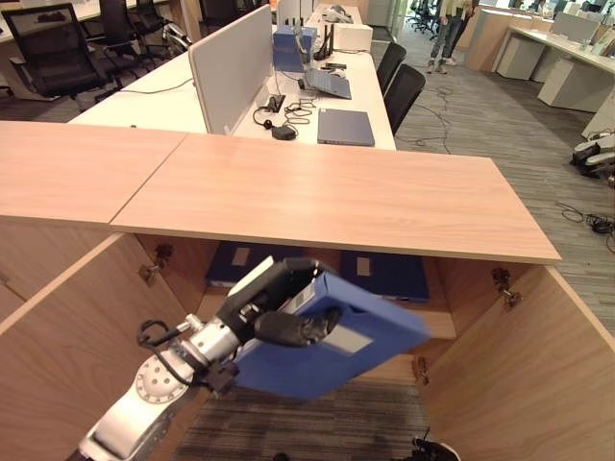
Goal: Put the empty folder in the office cabinet
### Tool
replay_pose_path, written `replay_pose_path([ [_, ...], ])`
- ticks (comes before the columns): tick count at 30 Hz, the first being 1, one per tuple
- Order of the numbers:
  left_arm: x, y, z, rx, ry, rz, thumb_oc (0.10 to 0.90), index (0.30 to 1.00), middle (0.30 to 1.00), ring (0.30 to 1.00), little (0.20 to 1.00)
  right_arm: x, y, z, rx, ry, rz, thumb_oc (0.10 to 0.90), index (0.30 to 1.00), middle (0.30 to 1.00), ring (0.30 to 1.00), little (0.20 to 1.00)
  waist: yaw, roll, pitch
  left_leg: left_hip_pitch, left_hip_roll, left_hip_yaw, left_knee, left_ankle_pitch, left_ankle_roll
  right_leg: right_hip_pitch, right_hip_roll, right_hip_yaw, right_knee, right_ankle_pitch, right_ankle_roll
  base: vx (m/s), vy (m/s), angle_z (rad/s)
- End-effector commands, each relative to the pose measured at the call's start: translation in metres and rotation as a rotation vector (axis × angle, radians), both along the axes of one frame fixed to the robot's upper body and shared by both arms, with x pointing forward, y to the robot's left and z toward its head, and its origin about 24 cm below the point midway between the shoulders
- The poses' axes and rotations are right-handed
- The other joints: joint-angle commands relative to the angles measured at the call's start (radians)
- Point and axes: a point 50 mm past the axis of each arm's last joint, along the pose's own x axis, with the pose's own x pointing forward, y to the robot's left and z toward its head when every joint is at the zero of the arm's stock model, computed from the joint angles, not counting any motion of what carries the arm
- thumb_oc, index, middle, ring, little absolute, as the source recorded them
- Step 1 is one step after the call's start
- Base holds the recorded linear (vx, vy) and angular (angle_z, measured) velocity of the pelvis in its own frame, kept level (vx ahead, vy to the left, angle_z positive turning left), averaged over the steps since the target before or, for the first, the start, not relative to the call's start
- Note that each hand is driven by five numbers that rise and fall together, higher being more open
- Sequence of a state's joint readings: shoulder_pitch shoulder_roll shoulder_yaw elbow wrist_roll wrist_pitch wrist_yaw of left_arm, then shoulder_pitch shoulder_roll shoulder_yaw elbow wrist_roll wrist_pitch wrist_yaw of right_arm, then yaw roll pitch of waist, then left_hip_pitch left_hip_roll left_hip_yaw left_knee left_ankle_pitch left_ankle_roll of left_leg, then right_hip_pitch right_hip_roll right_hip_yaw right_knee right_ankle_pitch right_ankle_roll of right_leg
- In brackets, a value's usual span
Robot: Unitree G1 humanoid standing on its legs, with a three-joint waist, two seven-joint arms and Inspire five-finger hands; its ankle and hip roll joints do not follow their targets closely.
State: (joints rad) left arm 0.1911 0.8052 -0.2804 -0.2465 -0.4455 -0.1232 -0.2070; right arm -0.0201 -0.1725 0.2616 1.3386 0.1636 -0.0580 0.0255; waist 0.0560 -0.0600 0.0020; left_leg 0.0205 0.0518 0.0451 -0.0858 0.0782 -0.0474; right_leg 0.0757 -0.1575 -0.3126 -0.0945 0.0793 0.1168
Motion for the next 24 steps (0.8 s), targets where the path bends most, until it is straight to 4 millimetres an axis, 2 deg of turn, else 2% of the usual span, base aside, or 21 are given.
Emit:
replay_pose_path([
  [1, 0.012, -0.008, 0.003, -0.060, -0.079, 0.022, 0.400, 0.300, 0.300, 0.300, 0.300, 0.056, 0.012, 0.011, 0.050, -0.125, -0.048, 0.800, 0.900, 0.900, 0.900, 0.900, 0.014, -0.015, -0.013, 0.043, -0.035, -0.008, -0.001, -0.138, 0.036, -0.021, -0.001, 0.033, 0.031, -0.055, 0.032, 0.00, 0.000, 0.00],
  [3, 0.011, -0.007, -0.005, -0.091, -0.039, 0.049, 0.400, 0.300, 0.300, 0.300, 0.300, 0.063, 0.014, 0.014, 0.081, -0.163, -0.095, 0.800, 0.900, 0.900, 0.900, 0.900, 0.015, -0.014, -0.014, 0.040, -0.037, -0.008, -0.001, -0.133, 0.037, -0.025, -0.003, 0.032, 0.031, -0.052, 0.032, 0.00, 0.024, -0.03],
  [4, 0.008, -0.004, -0.020, -0.146, 0.026, 0.106, 0.400, 0.300, 0.300, 0.300, 0.300, 0.073, 0.016, 0.019, 0.140, -0.242, -0.200, 0.800, 0.900, 0.900, 0.900, 0.900, 0.014, -0.011, -0.012, 0.041, -0.038, -0.007, -0.001, -0.131, 0.037, -0.025, -0.004, 0.034, 0.032, -0.052, 0.032, 0.00, 0.000, 0.00],
  [5, 0.008, -0.004, -0.020, -0.146, 0.026, 0.106, 0.400, 0.300, 0.300, 0.300, 0.300, 0.072, 0.016, 0.019, 0.139, -0.241, -0.200, 0.800, 0.900, 0.900, 0.900, 0.900, 0.013, -0.011, -0.012, 0.041, -0.038, -0.007, -0.001, -0.132, 0.037, -0.025, -0.004, 0.034, 0.032, -0.052, 0.032, 0.00, 0.000, 0.00],
  [8, 0.007, 0.004, -0.028, -0.166, 0.037, 0.185, 0.400, 0.300, 0.300, 0.300, 0.300, 0.091, 0.022, 0.030, 0.285, -0.371, -0.352, 0.800, 0.900, 0.900, 0.900, 0.900, 0.011, -0.010, -0.012, 0.041, -0.038, -0.004, -0.001, -0.129, 0.036, -0.026, -0.005, 0.036, 0.030, -0.050, 0.031, -0.01, 0.010, 0.03],
  [11, 0.008, 0.011, -0.029, -0.166, 0.027, 0.234, 0.400, 0.300, 0.300, 0.300, 0.300, 0.107, 0.027, 0.043, 0.389, -0.473, -0.364, 0.800, 0.900, 0.900, 0.900, 0.900, 0.011, -0.014, -0.013, 0.039, -0.036, -0.001, -0.001, -0.128, 0.032, -0.027, -0.005, 0.033, 0.029, -0.050, 0.031, -0.01, -0.001, -0.01],
  [17, 0.011, 0.010, -0.028, -0.214, 0.019, 0.245, 0.400, 0.300, 0.300, 0.300, 0.300, 0.115, 0.036, 0.053, 0.507, -0.524, -0.387, 0.800, 0.900, 0.900, 0.900, 0.900, 0.013, -0.015, -0.015, 0.035, -0.036, -0.002, -0.001, -0.127, 0.029, -0.028, -0.005, 0.029, 0.027, -0.050, 0.028, 0.00, 0.000, 0.00],
  [20, 0.015, 0.000, -0.021, -0.351, 0.021, 0.224, 0.400, 0.300, 0.300, 0.300, 0.300, 0.115, 0.052, 0.053, 0.635, -0.516, -0.482, 0.800, 0.900, 0.900, 0.900, 0.900, 0.013, -0.014, -0.014, 0.035, -0.036, -0.003, -0.001, -0.126, 0.027, -0.026, -0.006, 0.026, 0.023, -0.049, 0.028, 0.00, 0.000, 0.00],
  [24, 0.018, -0.005, -0.015, -0.442, 0.012, 0.211, 0.400, 0.300, 0.300, 0.300, 0.300, 0.115, 0.060, 0.052, 0.669, -0.495, -0.499, 0.800, 0.900, 0.900, 0.900, 0.900, 0.015, -0.013, -0.013, 0.035, -0.037, -0.002, -0.001, -0.125, 0.027, -0.025, -0.007, 0.024, 0.022, -0.049, 0.027, 0.00, 0.000, 0.00],
])
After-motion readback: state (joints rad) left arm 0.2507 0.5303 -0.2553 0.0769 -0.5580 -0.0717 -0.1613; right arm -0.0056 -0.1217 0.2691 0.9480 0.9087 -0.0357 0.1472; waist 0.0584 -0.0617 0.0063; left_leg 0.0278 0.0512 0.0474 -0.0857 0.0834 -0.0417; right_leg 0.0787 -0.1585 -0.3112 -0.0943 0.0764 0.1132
